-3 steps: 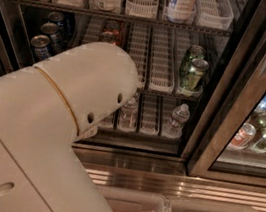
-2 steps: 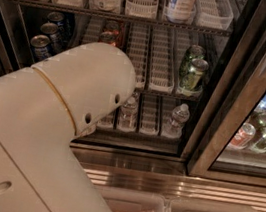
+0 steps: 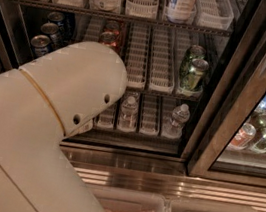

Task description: Pick redbull can from bottom shelf of fridge

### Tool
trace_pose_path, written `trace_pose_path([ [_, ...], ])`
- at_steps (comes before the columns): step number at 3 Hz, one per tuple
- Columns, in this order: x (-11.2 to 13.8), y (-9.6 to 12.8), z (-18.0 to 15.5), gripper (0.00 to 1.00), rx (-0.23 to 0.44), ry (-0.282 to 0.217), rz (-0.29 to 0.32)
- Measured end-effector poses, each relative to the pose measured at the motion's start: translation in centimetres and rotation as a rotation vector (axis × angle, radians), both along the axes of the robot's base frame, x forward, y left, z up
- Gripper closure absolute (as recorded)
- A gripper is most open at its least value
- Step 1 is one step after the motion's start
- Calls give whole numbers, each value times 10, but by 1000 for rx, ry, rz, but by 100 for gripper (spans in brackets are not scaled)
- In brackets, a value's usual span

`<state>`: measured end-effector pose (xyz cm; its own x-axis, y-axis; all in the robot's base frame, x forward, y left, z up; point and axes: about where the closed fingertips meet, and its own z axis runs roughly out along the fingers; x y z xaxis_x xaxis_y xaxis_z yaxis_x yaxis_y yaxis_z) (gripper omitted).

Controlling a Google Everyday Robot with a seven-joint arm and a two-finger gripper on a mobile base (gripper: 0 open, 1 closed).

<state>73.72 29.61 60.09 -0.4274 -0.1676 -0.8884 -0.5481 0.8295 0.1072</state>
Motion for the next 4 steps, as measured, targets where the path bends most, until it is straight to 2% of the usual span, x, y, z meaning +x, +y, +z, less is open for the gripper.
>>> trace_pose_path([
  [1, 6, -7, 2, 49, -14, -30, -9],
  [3, 6, -7, 2, 95, -14, -31, -9],
  [4, -4, -4, 13, 100, -1, -32, 26],
])
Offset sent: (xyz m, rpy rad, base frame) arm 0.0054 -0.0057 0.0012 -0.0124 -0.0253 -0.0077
